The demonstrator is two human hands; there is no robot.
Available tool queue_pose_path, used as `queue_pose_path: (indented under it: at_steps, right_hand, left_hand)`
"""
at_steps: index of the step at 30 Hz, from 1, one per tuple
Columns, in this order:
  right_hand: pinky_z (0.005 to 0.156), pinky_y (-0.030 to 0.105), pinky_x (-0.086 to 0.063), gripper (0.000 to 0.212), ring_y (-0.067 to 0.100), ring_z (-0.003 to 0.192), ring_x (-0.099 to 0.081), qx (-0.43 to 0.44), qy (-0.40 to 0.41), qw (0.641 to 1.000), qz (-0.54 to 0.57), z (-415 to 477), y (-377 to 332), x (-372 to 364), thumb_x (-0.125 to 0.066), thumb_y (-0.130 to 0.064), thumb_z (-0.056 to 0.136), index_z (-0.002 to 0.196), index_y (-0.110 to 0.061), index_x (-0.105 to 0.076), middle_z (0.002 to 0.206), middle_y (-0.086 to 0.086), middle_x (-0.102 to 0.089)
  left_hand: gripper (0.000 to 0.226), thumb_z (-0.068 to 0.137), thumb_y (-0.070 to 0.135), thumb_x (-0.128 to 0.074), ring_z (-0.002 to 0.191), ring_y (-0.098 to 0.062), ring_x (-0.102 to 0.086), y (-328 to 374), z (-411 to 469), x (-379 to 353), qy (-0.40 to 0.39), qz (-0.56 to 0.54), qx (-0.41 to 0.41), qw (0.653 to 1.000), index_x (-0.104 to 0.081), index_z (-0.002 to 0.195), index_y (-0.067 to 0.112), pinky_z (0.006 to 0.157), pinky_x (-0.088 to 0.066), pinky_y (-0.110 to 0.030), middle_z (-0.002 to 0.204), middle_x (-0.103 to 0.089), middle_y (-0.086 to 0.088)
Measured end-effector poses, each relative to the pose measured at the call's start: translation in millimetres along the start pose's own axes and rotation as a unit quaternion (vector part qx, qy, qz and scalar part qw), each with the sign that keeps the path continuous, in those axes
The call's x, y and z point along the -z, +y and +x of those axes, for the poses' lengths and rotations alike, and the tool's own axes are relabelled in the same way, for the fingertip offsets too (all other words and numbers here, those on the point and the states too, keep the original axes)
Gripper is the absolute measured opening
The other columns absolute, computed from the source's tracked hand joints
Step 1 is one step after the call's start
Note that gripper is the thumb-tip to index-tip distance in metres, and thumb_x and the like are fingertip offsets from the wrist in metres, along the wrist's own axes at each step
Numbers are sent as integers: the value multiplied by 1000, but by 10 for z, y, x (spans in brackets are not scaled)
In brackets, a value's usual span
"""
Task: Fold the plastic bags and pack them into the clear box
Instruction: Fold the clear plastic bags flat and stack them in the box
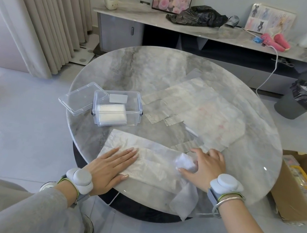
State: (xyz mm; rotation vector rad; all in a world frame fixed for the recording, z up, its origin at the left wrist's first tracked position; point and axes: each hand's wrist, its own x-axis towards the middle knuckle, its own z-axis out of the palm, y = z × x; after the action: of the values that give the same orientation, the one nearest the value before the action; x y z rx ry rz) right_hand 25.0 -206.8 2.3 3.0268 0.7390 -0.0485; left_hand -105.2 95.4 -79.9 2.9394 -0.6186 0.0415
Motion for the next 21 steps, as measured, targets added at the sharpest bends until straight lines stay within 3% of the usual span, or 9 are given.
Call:
queue_pose_path:
  at_steps: [4, 6, 8, 11, 13, 15, 17, 20, 21]
  right_hand:
    - [95, 29, -23, 48, 11, 107, -41, -60, -56, 997, 9, -24, 92, 49, -43, -80, 75, 82, -34, -57, 88, -21, -60]
    - [91, 30, -26, 51, 14, 104, -43, -104, -55, 993, 25, -39, 146, 91, -45, -74, 79, 67, -27, -59, 78, -18, -61]
    - [92, 33, -29, 46, 19, 105, -45, -149, -42, 988, -13, -57, 193, 134, -48, -68, 82, 77, -26, -64, 88, -12, -63]
    - [101, 36, -33, 43, 25, 114, -47, -172, 29, 983, -51, -103, 139, 158, -58, -53, 83, 112, -22, -56, 117, 1, -59]
    - [108, 36, -29, 50, 28, 128, -39, -103, 52, 993, 0, -134, 2, 160, -56, -41, 88, 132, -18, -48, 138, 6, -48]
    - [117, 36, -12, 57, 28, 145, -16, -10, 7, 998, 58, -216, -271, 105, -46, -32, 96, 147, -14, -29, 157, 8, -20]
    - [119, 35, 2, 61, 26, 148, -4, 64, -30, 996, 57, -396, -580, -62, -41, -25, 97, 152, -13, -18, 159, 3, -1]
    - [116, 41, -22, 80, 30, 140, -33, 88, -61, 994, 18, -581, -794, -300, -69, -17, 66, 142, -9, -43, 155, 10, -23]
    - [117, 41, -22, 85, 30, 143, -27, 72, -81, 994, 6, -610, -766, -323, -68, -14, 66, 145, -10, -37, 157, 10, -17]
  left_hand:
    - [61, 106, 44, -23, 150, -12, 4, -2, -3, 16, 0, 1, -1, 1000, -1, 156, 17, 120, -4, -40, 164, 5, 4]
    - [61, 106, 44, -23, 150, -12, 3, -5, -10, 20, 2, 0, 0, 1000, -3, 156, 17, 120, -5, -41, 164, 3, 3]
    - [61, 106, 44, -22, 150, -12, 2, -2, -12, 21, 3, -2, 0, 1000, -3, 157, 17, 120, -5, -41, 164, 2, 3]
    - [61, 106, 44, -22, 150, -12, 2, 1, -7, 14, 5, 0, 0, 1000, -3, 157, 17, 120, -6, -41, 164, 2, 3]
    - [61, 106, 44, -22, 150, -12, 2, -1, -7, 13, 5, -1, 1, 1000, -2, 157, 18, 120, -6, -41, 164, 2, 4]
    - [61, 106, 44, -23, 150, -12, 2, -3, -4, 7, 4, -3, 2, 1000, -2, 157, 18, 120, -6, -41, 164, 2, 3]
    - [61, 106, 44, -23, 150, -12, 3, -4, -5, 2, 3, 0, 2, 1000, -1, 157, 18, 120, -6, -41, 164, 2, 3]
    - [62, 105, 44, -24, 150, -12, 3, -1, -9, 6, 6, 7, 0, 1000, -1, 156, 17, 121, -5, -41, 164, 3, 3]
    - [62, 105, 44, -25, 150, -12, 3, 1, -8, 6, 7, 9, -1, 1000, -1, 156, 17, 121, -5, -41, 164, 3, 3]
